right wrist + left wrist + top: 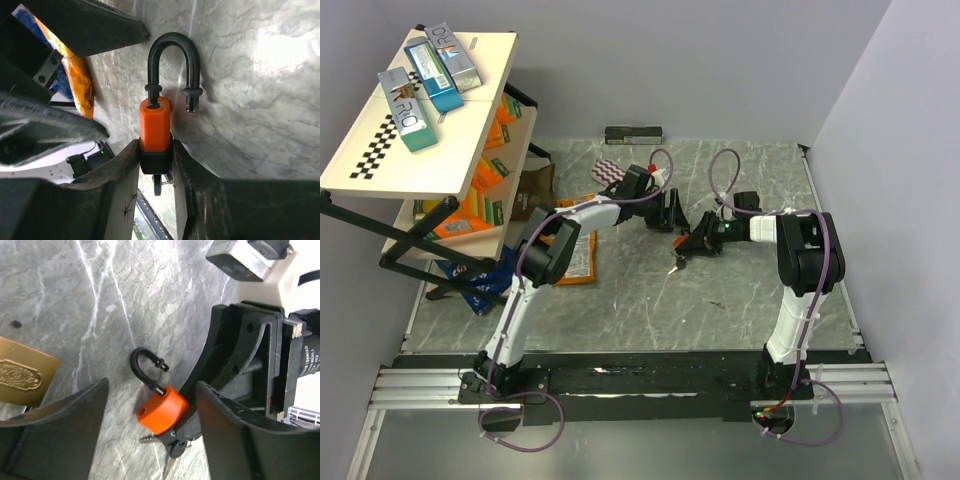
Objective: Unlock with the key
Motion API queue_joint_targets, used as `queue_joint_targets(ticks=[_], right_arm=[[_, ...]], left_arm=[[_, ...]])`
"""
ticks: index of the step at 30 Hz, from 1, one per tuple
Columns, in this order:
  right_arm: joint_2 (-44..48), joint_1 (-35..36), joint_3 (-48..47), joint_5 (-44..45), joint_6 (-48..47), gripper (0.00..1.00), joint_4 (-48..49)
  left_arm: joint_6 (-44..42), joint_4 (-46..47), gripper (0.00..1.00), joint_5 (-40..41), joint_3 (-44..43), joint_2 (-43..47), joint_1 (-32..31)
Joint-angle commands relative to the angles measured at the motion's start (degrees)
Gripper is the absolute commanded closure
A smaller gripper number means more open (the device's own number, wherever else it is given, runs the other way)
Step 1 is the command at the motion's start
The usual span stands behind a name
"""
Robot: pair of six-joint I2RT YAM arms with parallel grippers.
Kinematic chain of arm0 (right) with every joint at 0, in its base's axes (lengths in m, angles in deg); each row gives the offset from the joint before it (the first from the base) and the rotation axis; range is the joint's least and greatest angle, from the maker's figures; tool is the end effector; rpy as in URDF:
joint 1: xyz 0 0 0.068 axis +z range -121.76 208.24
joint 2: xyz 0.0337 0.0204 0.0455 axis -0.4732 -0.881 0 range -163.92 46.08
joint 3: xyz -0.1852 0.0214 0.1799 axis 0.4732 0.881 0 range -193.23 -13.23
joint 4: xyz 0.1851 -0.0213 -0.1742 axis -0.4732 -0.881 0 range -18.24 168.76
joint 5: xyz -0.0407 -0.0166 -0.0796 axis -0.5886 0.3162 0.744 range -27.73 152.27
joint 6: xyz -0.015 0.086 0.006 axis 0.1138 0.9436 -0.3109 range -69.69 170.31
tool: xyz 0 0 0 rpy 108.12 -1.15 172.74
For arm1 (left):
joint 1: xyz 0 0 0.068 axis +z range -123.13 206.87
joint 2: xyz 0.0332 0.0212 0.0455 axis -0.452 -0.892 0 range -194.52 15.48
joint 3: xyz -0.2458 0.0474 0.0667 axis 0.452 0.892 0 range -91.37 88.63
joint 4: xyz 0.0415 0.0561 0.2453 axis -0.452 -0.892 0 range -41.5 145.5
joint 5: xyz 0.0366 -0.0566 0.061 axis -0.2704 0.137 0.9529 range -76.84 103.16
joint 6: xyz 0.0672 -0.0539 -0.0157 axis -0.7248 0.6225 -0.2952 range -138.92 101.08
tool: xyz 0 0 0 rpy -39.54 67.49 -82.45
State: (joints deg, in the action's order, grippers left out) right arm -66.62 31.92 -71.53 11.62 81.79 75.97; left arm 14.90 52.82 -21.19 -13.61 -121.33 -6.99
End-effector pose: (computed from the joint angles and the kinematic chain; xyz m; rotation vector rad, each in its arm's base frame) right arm 0.3660 0.0837 0.0817 0.2663 2.5453 1.3687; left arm 0.4257 -0.3385 0.1150 0.3665 2.3859 -1.2716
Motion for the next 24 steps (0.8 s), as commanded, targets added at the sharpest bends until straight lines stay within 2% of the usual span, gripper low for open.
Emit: queue_joint_targets(ticks=[1, 3, 4, 7, 8, 12, 13, 17, 24], right_arm=[[-0.9, -0.7, -2.4, 7.5, -2.9, 0.92, -7.4], [-0.2, -0.7, -2.3, 9.0, -4.1, 0.80, -8.3], [1.0, -0.6, -2.2, 10.4, -4.5, 0.68, -8.6], [3.7, -0.7, -1.5, 12.9, -6.1, 0.52, -9.5], [4.3, -0.6, -1.5, 13.6, -7.0, 0.49, -10.0], [7.6, -0.5, -1.3, 17.5, -10.0, 0.42, -11.1], [8.6, -0.3, -1.3, 18.0, -10.7, 0.37, -11.0], [11.5, 1.8, -1.1, 21.1, -15.7, 0.35, -11.3], [13.5, 9.6, -5.1, 32.0, -23.7, 0.33, -14.4]], left_arm=[[-2.2, -4.4, 0.21, 3.2, -1.4, 4.2, -0.1], [-2.2, -4.5, 0.15, 3.5, -0.9, 6.5, -0.1], [-2.0, -4.4, 0.14, 3.8, -0.5, 7.3, 0.0], [-1.3, -4.2, 0.11, 4.4, 1.0, 10.6, 0.5], [-1.0, -4.0, 0.11, 4.4, 1.5, 11.4, 0.6], [-0.1, -3.7, 0.07, 5.0, 3.8, 15.9, 1.0], [0.2, -3.6, 0.07, 5.1, 4.2, 16.6, 1.2], [1.4, -2.4, 0.05, 6.0, 6.6, 20.7, 1.6], [5.5, 5.2, 0.04, 9.3, 17.9, 30.8, 3.4]])
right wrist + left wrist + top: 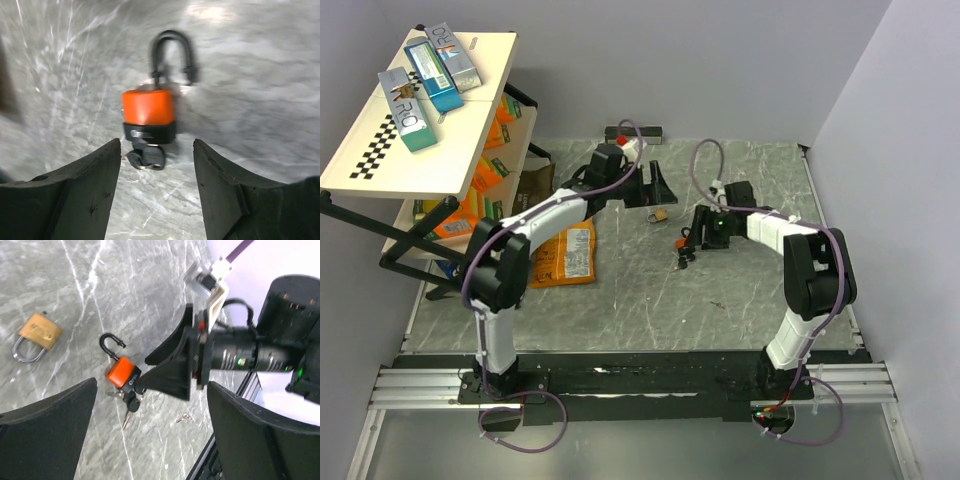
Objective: Unlock with the key
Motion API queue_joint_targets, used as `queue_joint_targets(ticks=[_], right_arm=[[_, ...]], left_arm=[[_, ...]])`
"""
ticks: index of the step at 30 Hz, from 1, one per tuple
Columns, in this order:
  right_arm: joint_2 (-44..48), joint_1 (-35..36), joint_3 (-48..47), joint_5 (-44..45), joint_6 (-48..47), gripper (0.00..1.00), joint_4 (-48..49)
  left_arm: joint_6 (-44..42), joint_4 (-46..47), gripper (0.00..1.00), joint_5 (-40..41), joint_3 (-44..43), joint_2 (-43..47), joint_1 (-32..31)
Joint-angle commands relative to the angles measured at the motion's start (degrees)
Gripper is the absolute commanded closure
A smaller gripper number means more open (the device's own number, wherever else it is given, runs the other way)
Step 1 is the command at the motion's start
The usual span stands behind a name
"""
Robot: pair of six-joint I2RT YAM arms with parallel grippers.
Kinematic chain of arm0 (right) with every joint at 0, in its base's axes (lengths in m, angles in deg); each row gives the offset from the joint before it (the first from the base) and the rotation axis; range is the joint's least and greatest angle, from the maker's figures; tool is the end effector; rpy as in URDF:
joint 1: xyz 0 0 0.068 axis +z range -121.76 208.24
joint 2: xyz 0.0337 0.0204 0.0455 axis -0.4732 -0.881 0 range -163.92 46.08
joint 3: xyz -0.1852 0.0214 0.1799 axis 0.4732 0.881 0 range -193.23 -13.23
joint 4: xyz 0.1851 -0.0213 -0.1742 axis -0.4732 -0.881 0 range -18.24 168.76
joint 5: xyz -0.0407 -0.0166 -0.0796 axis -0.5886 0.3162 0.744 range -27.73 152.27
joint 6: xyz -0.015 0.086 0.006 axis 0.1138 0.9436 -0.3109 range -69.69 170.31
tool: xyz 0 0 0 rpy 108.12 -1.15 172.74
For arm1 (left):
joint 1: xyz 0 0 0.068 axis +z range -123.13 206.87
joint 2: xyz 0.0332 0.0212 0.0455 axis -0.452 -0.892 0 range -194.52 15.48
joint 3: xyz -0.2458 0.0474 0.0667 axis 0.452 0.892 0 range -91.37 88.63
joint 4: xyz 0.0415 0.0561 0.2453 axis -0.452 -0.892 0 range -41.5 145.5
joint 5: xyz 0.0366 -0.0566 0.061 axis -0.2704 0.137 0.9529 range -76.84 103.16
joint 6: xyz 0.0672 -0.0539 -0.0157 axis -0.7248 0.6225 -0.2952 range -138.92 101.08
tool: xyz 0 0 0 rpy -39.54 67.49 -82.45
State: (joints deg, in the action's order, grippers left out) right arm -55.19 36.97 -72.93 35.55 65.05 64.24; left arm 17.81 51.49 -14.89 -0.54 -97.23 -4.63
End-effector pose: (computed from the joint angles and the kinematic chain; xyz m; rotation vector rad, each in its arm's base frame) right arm 0.3572 0.0902 0.1264 -0.0506 2.5628 0.7529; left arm 0.3945 -0.2847 0.2378 0.2326 2.2150 -1.2043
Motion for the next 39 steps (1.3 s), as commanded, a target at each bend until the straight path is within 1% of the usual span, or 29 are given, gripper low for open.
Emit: queue_joint_targets(ticks=[1, 3, 6, 14, 23, 27, 31, 33, 34, 37, 39], right_arm=[[1.3, 5.5, -4.7, 9.1, -8.5, 0.33, -4.4], [-0.8, 8.0, -7.5, 12.6, -9.6, 0.33, -6.4], [-2.7, 10.0, -9.5, 14.8, -11.3, 0.33, -7.8], [-5.8, 11.8, -13.9, 21.2, -13.1, 0.33, -12.3], [-7.2, 13.6, -15.1, 20.7, -13.3, 0.33, -13.5], [-8.8, 13.9, -15.8, 20.4, -12.0, 0.33, -14.6], [-10.8, 13.9, -18.4, 22.6, -11.2, 0.34, -17.5], [-11.4, 13.9, -19.0, 23.6, -10.4, 0.37, -18.3], [-11.5, 13.7, -19.1, 25.2, -10.1, 0.48, -18.7], [-10.8, 12.5, -18.9, 27.9, -9.9, 0.59, -19.1], [-10.3, 10.5, -18.4, 29.2, -10.6, 0.61, -19.1]], left_arm=[[2.6, 6.8, 0.04, 4.9, 5.8, 7.5, 1.2], [2.5, 7.3, 0.04, 6.0, 8.5, 9.7, 1.7], [3.2, 8.2, 0.04, 7.0, 11.6, 12.0, 2.7], [4.2, 9.1, 0.04, 7.0, 16.6, 15.5, 4.3], [4.5, 9.1, 0.03, 6.5, 17.9, 16.7, 5.2], [5.0, 9.7, 0.03, 6.3, 18.8, 16.9, 5.3], [5.3, 9.9, 0.03, 6.3, 19.1, 17.5, 5.4], [5.2, 9.8, 0.03, 6.5, 19.1, 17.8, 5.6], [5.2, 9.6, 0.03, 6.5, 19.1, 18.0, 5.6], [5.3, 9.6, 0.03, 6.5, 19.6, 18.4, 5.8], [5.4, 9.7, 0.03, 6.5, 20.1, 18.7, 6.0]])
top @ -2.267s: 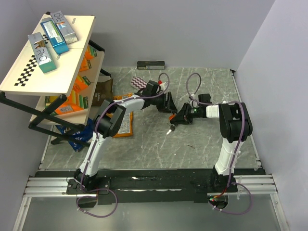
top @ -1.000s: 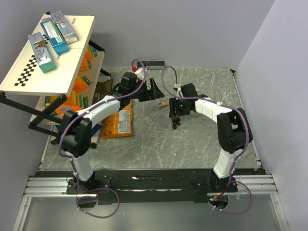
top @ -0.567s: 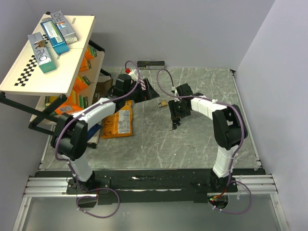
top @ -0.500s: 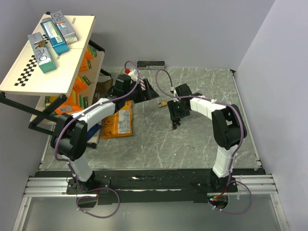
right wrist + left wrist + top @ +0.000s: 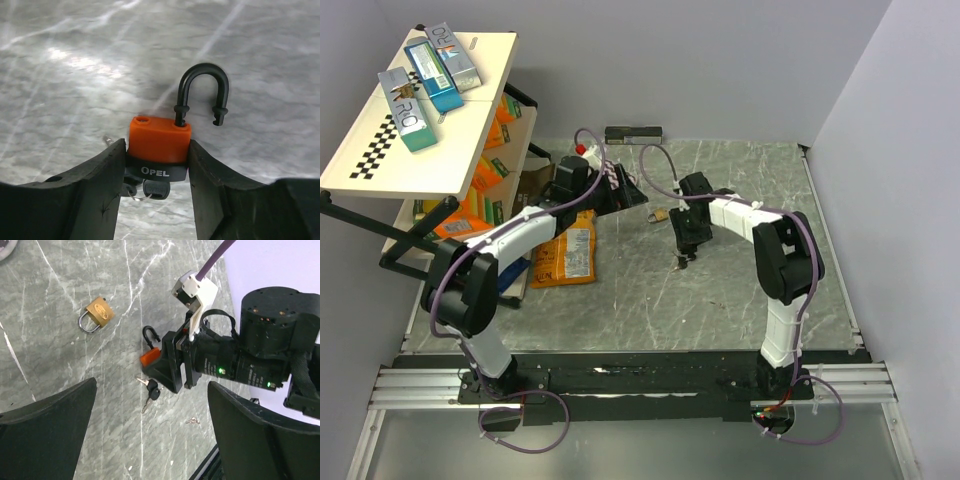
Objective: Unlock with the key
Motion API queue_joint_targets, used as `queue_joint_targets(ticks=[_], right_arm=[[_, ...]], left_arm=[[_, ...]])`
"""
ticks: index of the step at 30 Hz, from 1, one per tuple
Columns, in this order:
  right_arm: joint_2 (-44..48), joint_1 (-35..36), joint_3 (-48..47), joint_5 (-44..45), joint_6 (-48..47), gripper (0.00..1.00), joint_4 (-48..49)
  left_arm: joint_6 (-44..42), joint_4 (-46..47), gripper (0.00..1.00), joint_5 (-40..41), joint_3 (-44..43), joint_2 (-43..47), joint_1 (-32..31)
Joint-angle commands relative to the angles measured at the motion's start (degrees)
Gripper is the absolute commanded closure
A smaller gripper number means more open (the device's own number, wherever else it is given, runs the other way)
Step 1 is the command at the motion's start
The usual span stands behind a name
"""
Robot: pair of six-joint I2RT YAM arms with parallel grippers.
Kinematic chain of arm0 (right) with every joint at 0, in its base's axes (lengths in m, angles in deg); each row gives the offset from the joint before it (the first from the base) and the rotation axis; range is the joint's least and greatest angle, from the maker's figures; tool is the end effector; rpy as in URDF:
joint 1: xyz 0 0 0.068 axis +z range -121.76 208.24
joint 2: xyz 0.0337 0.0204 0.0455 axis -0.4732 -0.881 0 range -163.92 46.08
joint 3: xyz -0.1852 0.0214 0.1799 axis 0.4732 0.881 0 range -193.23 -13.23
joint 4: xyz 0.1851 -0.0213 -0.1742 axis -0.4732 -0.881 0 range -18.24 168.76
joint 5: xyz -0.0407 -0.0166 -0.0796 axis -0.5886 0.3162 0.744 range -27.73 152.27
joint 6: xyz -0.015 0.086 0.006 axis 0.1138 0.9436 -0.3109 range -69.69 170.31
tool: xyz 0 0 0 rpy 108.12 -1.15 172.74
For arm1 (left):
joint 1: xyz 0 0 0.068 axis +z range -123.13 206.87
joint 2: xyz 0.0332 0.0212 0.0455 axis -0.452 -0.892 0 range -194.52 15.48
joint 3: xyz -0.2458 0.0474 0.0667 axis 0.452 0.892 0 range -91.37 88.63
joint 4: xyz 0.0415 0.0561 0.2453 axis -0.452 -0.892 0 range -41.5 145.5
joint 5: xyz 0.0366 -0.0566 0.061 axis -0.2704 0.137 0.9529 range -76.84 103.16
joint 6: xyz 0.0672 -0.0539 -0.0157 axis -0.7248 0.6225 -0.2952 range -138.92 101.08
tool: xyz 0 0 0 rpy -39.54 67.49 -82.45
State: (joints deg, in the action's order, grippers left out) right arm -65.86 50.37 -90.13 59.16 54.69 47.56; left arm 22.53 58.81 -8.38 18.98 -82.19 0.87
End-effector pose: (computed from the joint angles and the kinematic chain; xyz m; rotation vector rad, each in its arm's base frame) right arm 0.3725 0.1561 0.1189 -0.4385 2.7078 0.2047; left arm 0.3691 -0.2118 0.2409 -0.0292 2.1548 -1.0995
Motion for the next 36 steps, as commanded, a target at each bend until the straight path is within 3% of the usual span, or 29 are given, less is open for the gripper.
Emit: queue_joint_targets(ticks=[1, 8, 17, 29, 33, 35, 36], right_arm=[[0.8, -3.8, -0.8, 6.3, -0.5, 0.61, -2.1], [4.0, -13.2, 2.9, 8.6, -7.5, 0.62, 1.2], [-0.1, -24.9, -2.1, 10.3, -15.6, 0.62, 2.9], [-13.6, -28.4, -23.3, 9.4, -18.5, 0.61, -3.9], [-14.9, -28.3, -24.3, 8.7, -18.1, 0.59, -4.4], [-14.2, -28.3, -24.2, 8.9, -17.9, 0.50, -4.7], [-13.7, -28.4, -24.3, 9.4, -17.5, 0.35, -4.5]], left_arm=[[0.7, 2.5, 0.03, -0.1, 0.7, 3.9, 0.6], [0.6, 2.8, 0.03, -0.8, 2.4, 5.1, 1.0], [0.2, 2.8, 0.03, -1.8, 3.5, 6.3, 1.3], [-0.8, 2.1, 0.04, -2.2, 3.1, 6.5, 1.3], [-2.0, 0.6, 0.03, -1.7, 2.5, 7.0, 1.3], [-2.6, -0.1, 0.03, -1.3, 2.1, 7.2, 1.3], [-2.7, -0.3, 0.03, -1.3, 2.1, 7.3, 1.3]])
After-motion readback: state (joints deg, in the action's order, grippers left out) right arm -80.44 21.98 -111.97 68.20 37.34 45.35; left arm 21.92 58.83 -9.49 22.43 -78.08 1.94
